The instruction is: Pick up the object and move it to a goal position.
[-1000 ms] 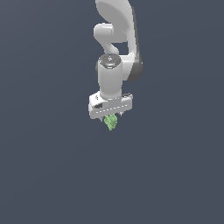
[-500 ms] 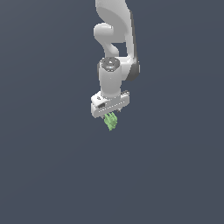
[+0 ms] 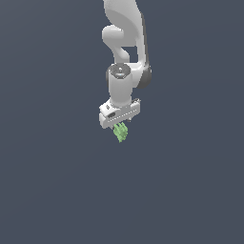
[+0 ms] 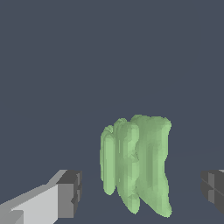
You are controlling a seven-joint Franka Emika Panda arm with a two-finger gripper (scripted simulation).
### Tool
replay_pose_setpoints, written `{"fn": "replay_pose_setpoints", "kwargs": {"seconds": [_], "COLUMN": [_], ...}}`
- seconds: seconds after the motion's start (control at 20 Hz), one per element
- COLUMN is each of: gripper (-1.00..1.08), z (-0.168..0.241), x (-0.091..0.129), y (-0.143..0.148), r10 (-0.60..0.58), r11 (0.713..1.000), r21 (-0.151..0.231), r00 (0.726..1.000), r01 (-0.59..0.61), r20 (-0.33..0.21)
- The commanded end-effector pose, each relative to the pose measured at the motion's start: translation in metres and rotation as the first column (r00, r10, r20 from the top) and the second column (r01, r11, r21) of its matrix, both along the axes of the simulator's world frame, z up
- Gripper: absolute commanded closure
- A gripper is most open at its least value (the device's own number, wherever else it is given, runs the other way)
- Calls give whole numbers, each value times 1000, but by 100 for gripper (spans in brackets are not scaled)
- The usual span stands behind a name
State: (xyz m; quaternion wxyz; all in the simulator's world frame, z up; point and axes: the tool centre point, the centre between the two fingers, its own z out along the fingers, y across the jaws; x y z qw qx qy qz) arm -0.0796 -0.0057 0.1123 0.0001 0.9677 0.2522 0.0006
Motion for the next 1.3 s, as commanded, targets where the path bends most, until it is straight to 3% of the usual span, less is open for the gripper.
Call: {"fn": "replay_pose_setpoints", "kwargs": {"seconds": [0.0, 0.65, 0.7, 1.25], "gripper": [-92, -92, 108, 108], "z": [-6, -48, -48, -47], "x": [-1, -1, -1, -1], "y": [0, 0, 0, 0], "r10": [1, 5, 5, 5], "r11": [1000, 1000, 1000, 1000], "r21": [0, 0, 0, 0], "r00": [1000, 1000, 1000, 1000], "r01": [-1, -5, -5, -5], "r20": [-1, -1, -1, 0]}}
